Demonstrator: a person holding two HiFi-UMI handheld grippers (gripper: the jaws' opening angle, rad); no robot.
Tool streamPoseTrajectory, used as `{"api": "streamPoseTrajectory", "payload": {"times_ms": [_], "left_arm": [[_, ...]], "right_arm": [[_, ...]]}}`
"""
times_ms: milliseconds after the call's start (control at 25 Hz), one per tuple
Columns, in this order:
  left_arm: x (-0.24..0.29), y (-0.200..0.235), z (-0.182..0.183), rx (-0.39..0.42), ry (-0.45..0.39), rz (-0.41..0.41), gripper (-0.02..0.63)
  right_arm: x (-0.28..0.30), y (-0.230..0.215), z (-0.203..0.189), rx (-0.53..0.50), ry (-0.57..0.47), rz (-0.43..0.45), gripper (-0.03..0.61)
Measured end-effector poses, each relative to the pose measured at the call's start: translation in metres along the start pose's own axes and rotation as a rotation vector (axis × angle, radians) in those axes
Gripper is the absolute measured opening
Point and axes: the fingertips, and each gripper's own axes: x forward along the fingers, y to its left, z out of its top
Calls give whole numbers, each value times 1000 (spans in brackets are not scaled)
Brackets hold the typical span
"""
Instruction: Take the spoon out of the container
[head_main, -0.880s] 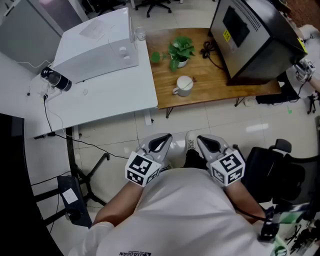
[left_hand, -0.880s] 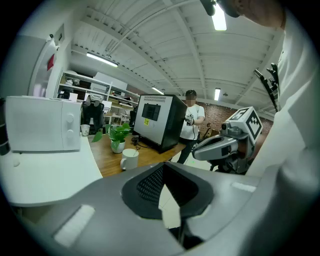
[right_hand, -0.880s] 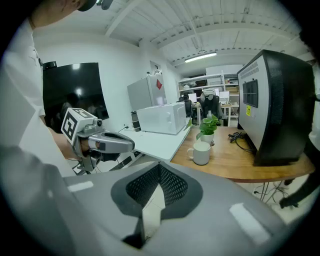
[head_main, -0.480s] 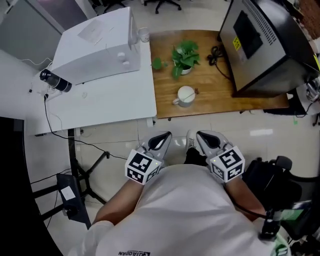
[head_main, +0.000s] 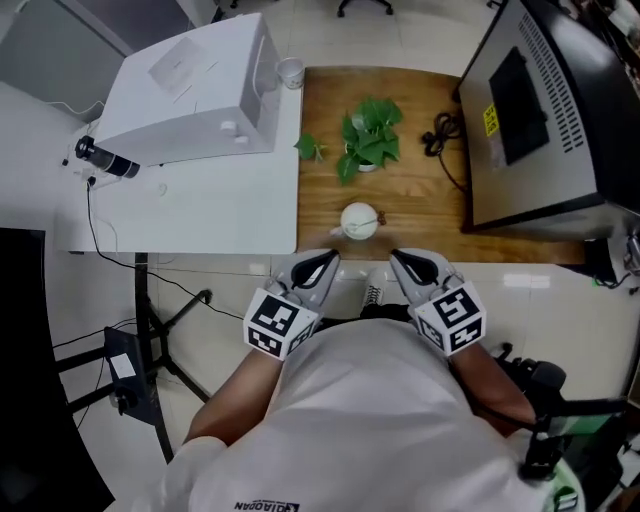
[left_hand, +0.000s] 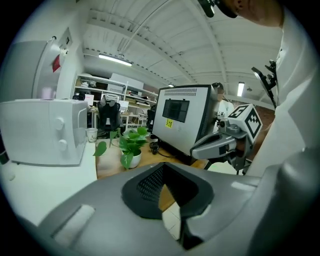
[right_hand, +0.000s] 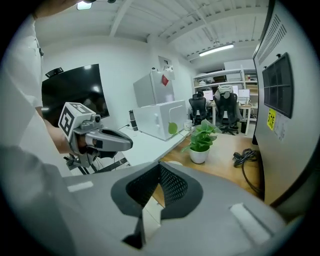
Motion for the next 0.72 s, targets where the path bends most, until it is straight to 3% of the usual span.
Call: {"api": "streamPoseTrajectory", "payload": {"times_ms": [280,720], "left_arm": [[28,8,14,-19,-2,51,5],[39,27,11,5,66,-65,5]], "right_arm": [[7,-37,-8,-24,29,18,8],[34,-46,-11,52,84,-59,8]]}}
